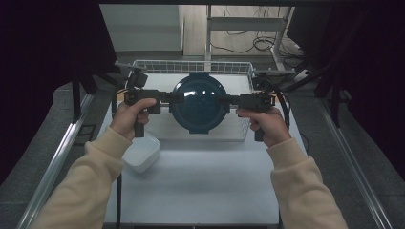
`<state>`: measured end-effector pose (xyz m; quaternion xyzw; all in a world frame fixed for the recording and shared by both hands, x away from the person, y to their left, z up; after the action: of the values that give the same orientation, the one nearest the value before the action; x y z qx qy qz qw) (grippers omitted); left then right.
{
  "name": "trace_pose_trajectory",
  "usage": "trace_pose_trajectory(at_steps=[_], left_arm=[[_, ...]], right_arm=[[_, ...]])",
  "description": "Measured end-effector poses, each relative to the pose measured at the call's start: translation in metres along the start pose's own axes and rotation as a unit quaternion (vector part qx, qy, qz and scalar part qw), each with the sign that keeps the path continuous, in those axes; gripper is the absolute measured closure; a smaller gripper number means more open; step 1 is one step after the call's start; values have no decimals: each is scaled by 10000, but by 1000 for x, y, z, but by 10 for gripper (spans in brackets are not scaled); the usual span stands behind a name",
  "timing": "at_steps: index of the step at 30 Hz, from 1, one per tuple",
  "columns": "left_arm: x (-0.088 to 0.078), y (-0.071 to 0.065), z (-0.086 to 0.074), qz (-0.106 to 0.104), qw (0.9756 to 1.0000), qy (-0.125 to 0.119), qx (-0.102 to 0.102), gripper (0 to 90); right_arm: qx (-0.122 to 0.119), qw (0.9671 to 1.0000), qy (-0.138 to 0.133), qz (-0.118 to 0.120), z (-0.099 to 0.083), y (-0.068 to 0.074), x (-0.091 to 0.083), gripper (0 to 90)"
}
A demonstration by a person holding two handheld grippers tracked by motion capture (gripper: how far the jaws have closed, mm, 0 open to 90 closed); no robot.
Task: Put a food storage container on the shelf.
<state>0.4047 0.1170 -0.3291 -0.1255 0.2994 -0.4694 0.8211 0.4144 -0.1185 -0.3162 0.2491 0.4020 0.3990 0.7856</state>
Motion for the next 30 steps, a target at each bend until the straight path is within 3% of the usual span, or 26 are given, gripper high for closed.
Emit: trace_pose_trajectory(at_steps=[16, 30], left_arm=[[9, 19, 33, -26, 9999, 77, -60, 427], [9, 48, 56, -21, 9998, 51, -215, 427]], right_arm=[[90, 10000, -25, 6, 33, -7, 6, 452], [131, 9999, 37, 90, 65, -13, 25, 463]])
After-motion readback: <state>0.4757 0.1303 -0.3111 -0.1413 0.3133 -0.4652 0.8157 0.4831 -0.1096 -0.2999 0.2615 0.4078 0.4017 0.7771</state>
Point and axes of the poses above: each handheld gripper's, and its own axes: x roughly forward along the jaws, z roughly out of its top, y roughly to its left, the point moved 6 cm from there along x, roughly forward along the jaws, and after that the axes turned 15 degrees about x, right-handed, at the moved point
